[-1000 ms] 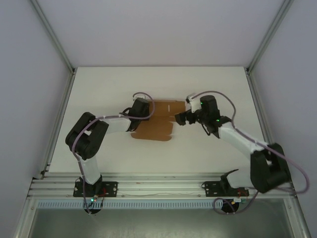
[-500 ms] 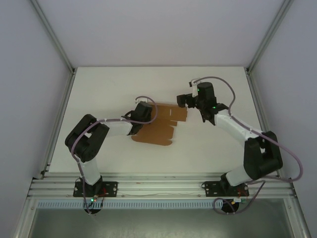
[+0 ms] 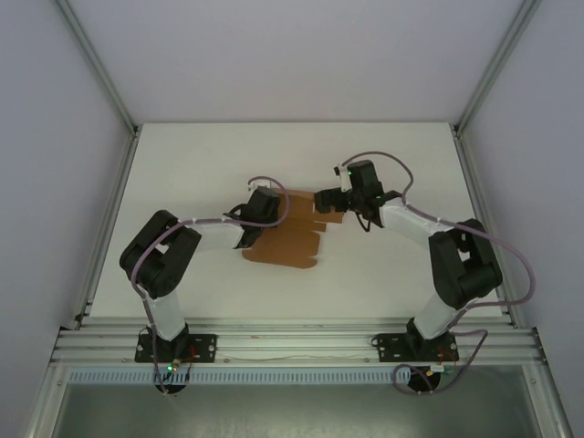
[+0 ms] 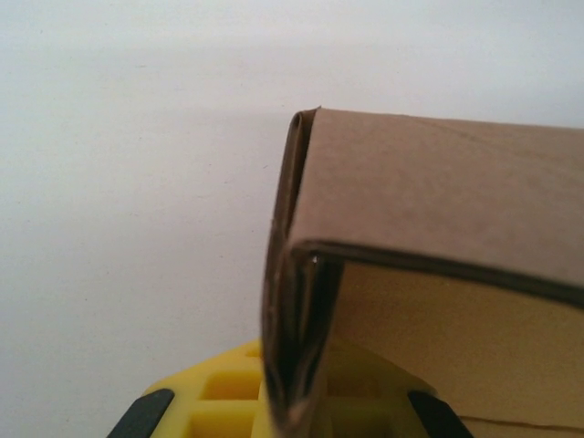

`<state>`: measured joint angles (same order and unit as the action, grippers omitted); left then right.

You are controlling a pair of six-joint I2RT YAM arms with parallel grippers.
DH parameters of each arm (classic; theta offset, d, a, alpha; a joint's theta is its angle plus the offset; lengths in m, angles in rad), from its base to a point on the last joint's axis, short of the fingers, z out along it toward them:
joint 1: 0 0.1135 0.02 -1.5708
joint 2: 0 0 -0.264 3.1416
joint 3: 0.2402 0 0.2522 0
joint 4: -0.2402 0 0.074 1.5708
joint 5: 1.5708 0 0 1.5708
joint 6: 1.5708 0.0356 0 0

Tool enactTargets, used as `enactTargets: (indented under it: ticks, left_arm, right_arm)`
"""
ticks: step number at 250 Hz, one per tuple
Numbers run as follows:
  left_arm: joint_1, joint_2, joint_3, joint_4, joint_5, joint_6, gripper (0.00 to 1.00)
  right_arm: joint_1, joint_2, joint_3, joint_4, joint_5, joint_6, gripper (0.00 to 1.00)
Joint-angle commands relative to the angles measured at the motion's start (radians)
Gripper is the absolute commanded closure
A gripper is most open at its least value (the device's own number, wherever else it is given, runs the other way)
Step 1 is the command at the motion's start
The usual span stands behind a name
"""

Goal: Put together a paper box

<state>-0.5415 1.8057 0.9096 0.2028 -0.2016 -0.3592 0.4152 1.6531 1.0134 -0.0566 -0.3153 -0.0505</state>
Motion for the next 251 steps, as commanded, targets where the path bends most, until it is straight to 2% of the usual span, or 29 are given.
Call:
enactTargets:
  ticks: [1,29,85,112,167,202,228,251]
  left_arm:
    - [-0.002,-0.017,0.027,-0.057,0.012,-0.042,1.00]
    - [-0.005,-0.023,0.010,-0.012,0.051,-0.035,1.00]
    - [-0.029,-0.033,0.015,0.006,0.068,-0.023,1.00]
    - [-0.050,-0.035,0.020,0.018,0.073,-0.013,1.00]
    - [-0.063,-0.039,0.022,0.018,0.055,-0.027,1.00]
    - [-0.057,-0.072,0.022,0.009,0.035,-0.048,1.00]
    - [-0.035,-0.116,0.021,0.002,0.025,-0.058,1.00]
    - [0.001,-0.161,0.014,0.011,0.048,-0.064,1.00]
  right_arm:
    - [0.033,0.016,-0.029,0.069,-0.010,0.044,0.00]
    - [0.052,0.023,-0.074,0.256,0.008,0.130,0.00]
    - [0.101,0.099,-0.163,0.745,0.260,0.455,0.00]
    - [0.119,0.125,-0.178,0.862,0.327,0.548,0.00]
    - [0.134,0.077,-0.199,0.808,0.444,0.512,0.00]
    - [0.132,-0.027,-0.224,0.638,0.480,0.450,0.00]
    - [0.116,-0.143,-0.270,0.502,0.473,0.423,0.00]
    - [0.070,-0.262,-0.317,0.371,0.403,0.443,0.00]
